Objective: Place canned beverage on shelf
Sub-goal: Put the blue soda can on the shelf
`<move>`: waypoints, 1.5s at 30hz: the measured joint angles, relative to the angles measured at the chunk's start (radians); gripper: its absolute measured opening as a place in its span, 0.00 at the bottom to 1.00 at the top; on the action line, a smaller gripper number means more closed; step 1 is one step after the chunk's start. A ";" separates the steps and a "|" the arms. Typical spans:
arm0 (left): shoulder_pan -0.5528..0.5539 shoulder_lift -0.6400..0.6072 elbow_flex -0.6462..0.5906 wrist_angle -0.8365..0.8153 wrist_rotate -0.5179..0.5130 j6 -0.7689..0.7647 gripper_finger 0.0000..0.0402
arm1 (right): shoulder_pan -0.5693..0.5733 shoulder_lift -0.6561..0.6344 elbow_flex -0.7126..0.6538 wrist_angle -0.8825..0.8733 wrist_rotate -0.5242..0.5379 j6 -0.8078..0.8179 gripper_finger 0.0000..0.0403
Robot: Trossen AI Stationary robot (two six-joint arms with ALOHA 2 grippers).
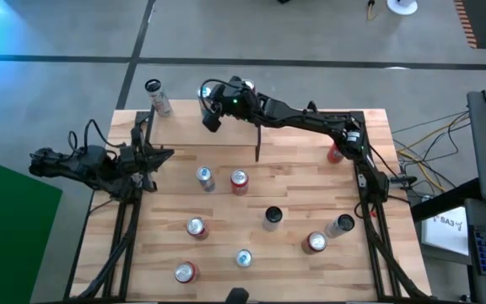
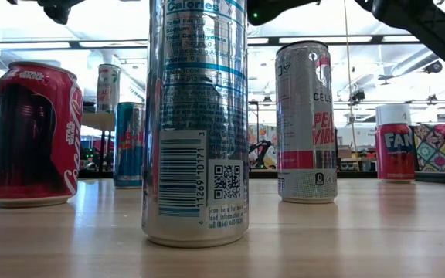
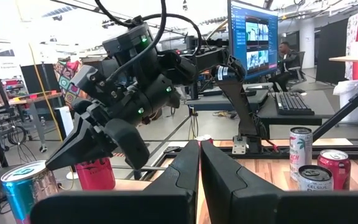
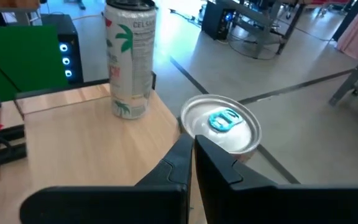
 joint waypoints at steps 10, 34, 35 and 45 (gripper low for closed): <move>0.000 0.000 0.000 0.000 0.000 0.000 0.00 | -0.013 0.000 0.000 -0.004 0.025 -0.013 0.03; 0.000 0.000 0.000 0.000 0.000 0.000 0.00 | -0.008 0.000 0.000 -0.020 0.009 -0.020 0.03; 0.000 0.000 0.000 0.000 0.000 0.000 0.00 | -0.007 0.000 0.003 -0.029 -0.011 -0.002 0.03; 0.000 0.000 0.000 0.000 0.000 0.000 0.00 | -0.013 0.012 -0.001 -0.002 -0.054 0.032 0.03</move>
